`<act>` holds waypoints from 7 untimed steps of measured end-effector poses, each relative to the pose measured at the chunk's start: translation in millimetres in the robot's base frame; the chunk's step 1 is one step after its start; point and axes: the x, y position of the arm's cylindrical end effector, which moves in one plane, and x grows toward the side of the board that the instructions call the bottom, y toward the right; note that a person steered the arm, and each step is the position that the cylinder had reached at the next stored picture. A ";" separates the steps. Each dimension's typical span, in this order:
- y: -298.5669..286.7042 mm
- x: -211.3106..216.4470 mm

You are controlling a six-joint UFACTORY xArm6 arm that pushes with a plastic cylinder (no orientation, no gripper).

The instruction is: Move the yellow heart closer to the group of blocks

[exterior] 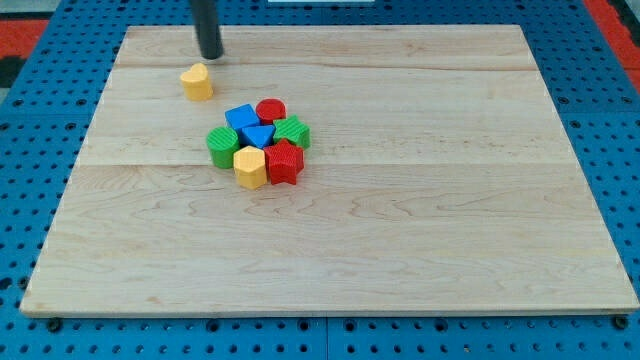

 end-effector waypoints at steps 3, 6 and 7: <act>23.5 69.6; 74.4 55.1; 76.3 59.1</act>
